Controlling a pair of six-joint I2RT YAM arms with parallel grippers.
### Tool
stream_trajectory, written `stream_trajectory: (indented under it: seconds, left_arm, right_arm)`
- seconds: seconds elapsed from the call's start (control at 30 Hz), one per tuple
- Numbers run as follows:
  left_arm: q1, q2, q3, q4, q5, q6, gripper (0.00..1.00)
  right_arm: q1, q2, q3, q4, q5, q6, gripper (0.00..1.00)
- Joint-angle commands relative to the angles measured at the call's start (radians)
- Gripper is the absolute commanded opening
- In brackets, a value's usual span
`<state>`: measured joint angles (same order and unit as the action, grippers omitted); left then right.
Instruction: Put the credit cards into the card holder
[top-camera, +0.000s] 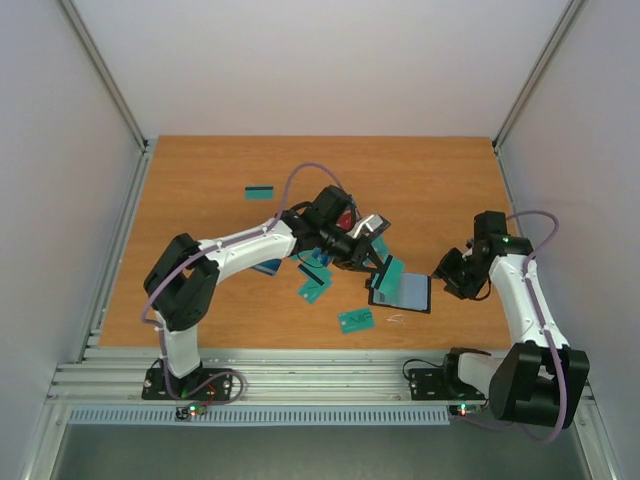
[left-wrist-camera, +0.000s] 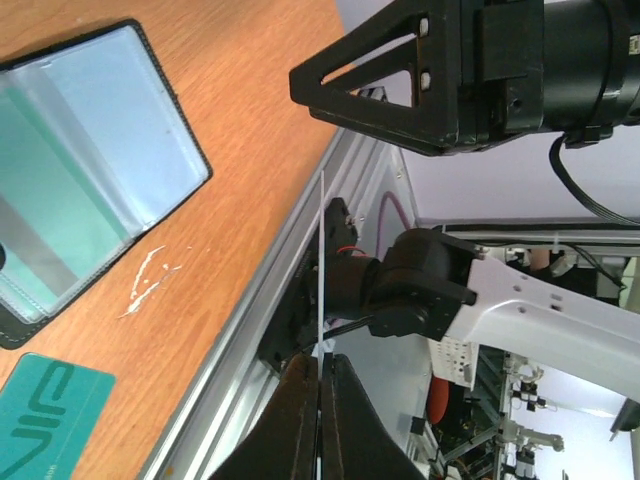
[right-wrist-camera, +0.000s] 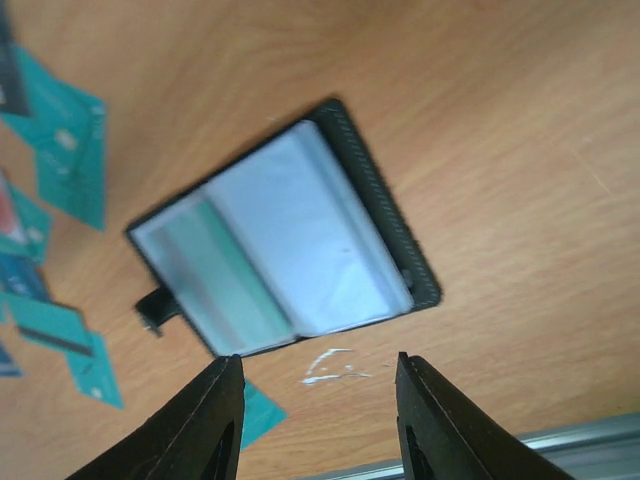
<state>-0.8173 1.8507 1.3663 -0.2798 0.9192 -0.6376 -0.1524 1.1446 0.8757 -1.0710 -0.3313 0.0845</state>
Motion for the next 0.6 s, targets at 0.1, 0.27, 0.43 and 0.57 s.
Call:
stream_trajectory:
  seconds: [0.1, 0.27, 0.43, 0.57]
  left_arm:
    - [-0.022, 0.097, 0.065, -0.089, -0.033, 0.069, 0.00]
    - [-0.033, 0.153, 0.099, -0.135, -0.044, 0.084, 0.00]
    - [-0.034, 0.176, 0.097, -0.138, -0.055, 0.090, 0.00]
    - [-0.034, 0.179, 0.098, -0.146, -0.060, 0.097, 0.00]
  right_arm:
    - [-0.006, 0.032, -0.100, 0.014, 0.071, 0.111, 0.45]
    - [-0.006, 0.076, -0.141, 0.037, 0.068, 0.121, 0.44]
    - [-0.006, 0.155, -0.165, 0.108, 0.046, 0.134, 0.40]
    - [-0.006, 0.236, -0.119, 0.148, 0.098, 0.133, 0.36]
